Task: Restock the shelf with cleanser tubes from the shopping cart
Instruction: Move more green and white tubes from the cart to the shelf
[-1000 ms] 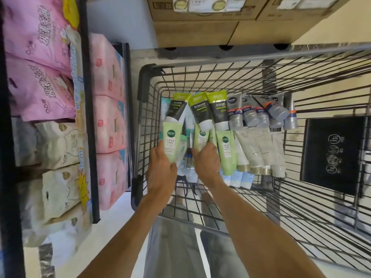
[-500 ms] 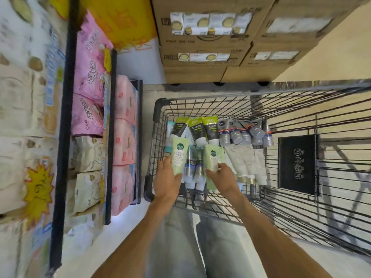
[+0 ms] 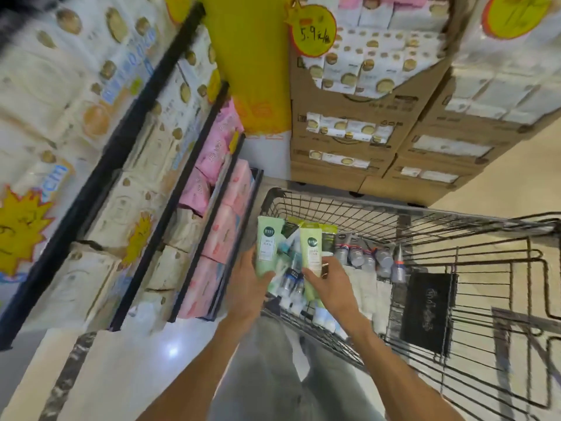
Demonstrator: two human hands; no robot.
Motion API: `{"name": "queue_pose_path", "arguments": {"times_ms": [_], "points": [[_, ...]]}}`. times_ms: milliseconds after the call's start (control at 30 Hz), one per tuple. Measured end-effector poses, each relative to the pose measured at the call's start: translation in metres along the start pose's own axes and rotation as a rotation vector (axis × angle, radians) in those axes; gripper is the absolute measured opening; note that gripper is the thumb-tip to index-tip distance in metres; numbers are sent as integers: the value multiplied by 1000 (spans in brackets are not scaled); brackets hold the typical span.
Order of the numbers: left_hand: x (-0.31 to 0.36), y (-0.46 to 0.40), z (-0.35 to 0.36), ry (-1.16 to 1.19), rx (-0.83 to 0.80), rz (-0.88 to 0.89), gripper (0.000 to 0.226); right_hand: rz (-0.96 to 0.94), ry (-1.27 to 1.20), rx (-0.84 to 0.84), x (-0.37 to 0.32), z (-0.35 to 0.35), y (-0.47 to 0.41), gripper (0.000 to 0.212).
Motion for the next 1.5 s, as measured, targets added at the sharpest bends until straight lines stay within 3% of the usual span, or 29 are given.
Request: {"name": "queue_pose_path", "arguments": {"times_ms": [233, 433, 667, 933, 1500], "points": [[-11, 83, -29, 212, 296, -162, 51, -199, 71, -271, -47, 11, 26, 34], [-60, 174, -64, 296, 617, -418, 61, -333, 195, -523, -81, 75, 78, 33], [-128, 311, -87, 390, 957, -677, 63, -517, 324, -894, -87, 162, 198, 27], [-200, 507, -68, 528, 1267, -929, 63, -662, 492, -1218, -20, 239, 379, 32], [-278, 934, 7, 522, 1747, -1361, 64, -895, 718, -1860, 200, 295, 813, 29]]}}
Point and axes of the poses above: each hand's wrist, its own y-axis away from the middle knuckle, its own z-axis out of the palm, x = y × z, the point moved 3 cm from there along -y, towards the middle knuckle, and after that the axes turned 3 degrees about -y, right-handed, at the moved point
